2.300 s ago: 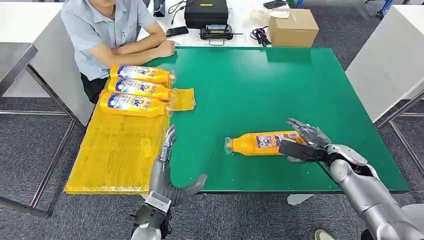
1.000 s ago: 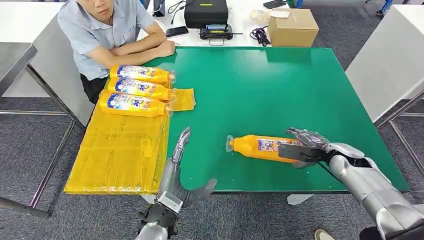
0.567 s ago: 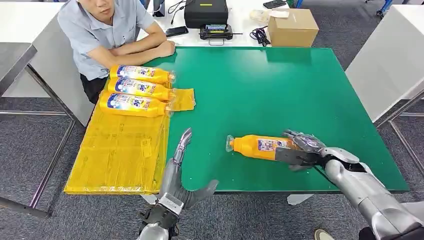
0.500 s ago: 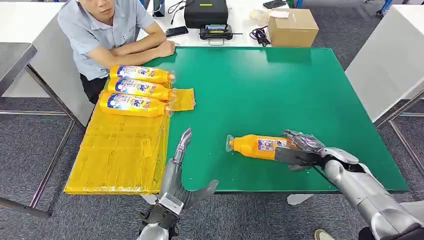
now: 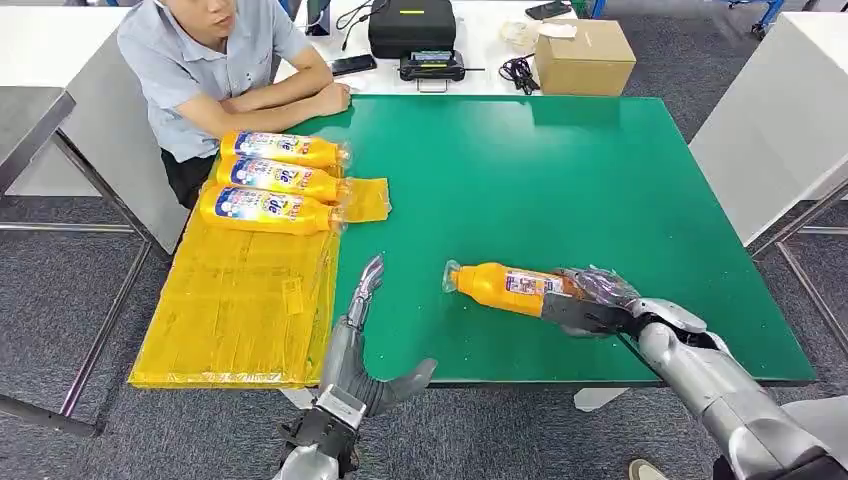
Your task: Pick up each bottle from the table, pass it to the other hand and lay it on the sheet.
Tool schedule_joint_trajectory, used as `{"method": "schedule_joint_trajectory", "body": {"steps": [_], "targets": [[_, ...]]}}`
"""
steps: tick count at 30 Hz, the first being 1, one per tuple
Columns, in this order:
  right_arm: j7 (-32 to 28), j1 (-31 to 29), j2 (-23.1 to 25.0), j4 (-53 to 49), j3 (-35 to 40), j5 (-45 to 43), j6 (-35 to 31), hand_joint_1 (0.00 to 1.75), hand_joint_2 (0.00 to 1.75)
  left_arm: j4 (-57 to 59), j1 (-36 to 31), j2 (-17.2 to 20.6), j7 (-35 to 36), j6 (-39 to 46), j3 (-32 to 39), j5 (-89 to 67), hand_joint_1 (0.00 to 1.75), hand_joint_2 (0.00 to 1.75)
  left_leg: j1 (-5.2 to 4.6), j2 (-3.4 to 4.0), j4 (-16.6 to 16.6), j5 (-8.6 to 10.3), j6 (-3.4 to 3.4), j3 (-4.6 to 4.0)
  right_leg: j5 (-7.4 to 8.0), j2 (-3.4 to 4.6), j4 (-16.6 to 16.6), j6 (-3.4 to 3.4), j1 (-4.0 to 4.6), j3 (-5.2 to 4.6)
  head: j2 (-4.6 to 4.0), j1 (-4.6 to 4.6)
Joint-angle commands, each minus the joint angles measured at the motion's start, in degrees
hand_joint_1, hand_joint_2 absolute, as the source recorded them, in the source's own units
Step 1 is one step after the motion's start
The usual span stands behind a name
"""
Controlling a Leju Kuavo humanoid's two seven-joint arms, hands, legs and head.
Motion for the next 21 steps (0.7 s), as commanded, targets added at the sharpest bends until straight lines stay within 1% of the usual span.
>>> {"method": "schedule_joint_trajectory", "body": {"steps": [1,2,6,10,12,14,15,18,21], "targets": [[-1.6,2.9,4.3,5.2,-2.5,-0.2,-0.8,1.75,1.75,2.7,-2.1,2.0,-0.2,0.2,-2.0,0.6,0.0,1.75,0.09,0.03,-0.1,-0.05,-0.12,0.23,-0.03,0.0,-0.1,-0.13,0.1,0.25,0.0,0.0],[-1.6,3.1,4.3,5.2,-2.4,-0.2,-0.8,1.75,1.75,2.7,-2.1,2.0,-0.2,0.2,-2.0,0.6,0.0,1.75,0.13,0.03,-0.1,-0.1,-0.18,0.37,-0.08,-0.02,-0.2,-0.21,0.14,0.39,0.0,0.02],[-2.0,3.6,4.6,5.2,-3.1,-0.1,-1.3,1.75,1.75,2.6,-2.1,2.1,-0.3,0.1,-2.0,0.8,0.0,1.75,0.15,-0.02,-0.1,-0.1,-0.19,0.41,-0.1,-0.07,-0.2,-0.22,0.16,0.44,0.0,0.02],[-3.0,3.7,5.0,4.5,-5.1,-0.2,-2.1,1.75,1.75,2.0,-1.7,1.9,-0.7,1.2,-1.6,1.0,0.0,1.75,0.1,0.02,-0.1,-0.05,-0.11,0.3,-0.02,-0.02,-0.1,-0.11,0.1,0.3,0.0,0.02],[-3.0,3.9,5.0,3.4,-6.0,-0.3,-2.5,1.75,1.75,1.9,-1.5,1.5,-1.1,2.2,-0.8,1.9,0.0,1.75,0.13,0.04,-0.1,-0.08,-0.18,0.4,-0.05,-0.01,-0.1,-0.19,0.14,0.41,0.0,0.02],[-3.1,3.7,4.9,2.5,-6.8,-0.8,-2.1,1.75,1.75,1.9,-1.4,1.3,-1.6,2.6,-0.5,2.6,0.0,1.75,0.08,0.06,-0.1,-0.06,-0.12,0.31,-0.03,0.02,-0.1,-0.12,0.09,0.3,0.0,0.02],[-3.0,3.7,4.7,1.0,-7.5,-0.7,-2.5,1.75,1.75,1.6,-1.1,0.8,-2.7,3.1,0.5,5.0,0.0,1.75,0.13,0.09,-0.1,-0.09,-0.18,0.38,-0.05,0.03,-0.1,-0.19,0.14,0.37,0.0,0.02],[-2.7,4.3,4.6,-2.0,-9.0,-0.8,-3.0,1.75,1.75,1.2,-0.8,0.7,-3.2,3.8,0.9,6.8,0.0,1.75,0.09,0.11,0.0,-0.08,-0.15,0.32,-0.03,0.06,-0.1,-0.15,0.1,0.31,0.0,0.0],[-2.5,4.4,4.7,-2.9,-9.4,-1.0,-2.9,1.75,1.75,1.3,-0.9,0.8,-3.3,3.8,0.9,7.0,0.0,1.75,0.06,0.11,0.0,-0.08,-0.12,0.28,-0.04,0.07,0.0,-0.13,0.07,0.27,0.0,0.02]]}}
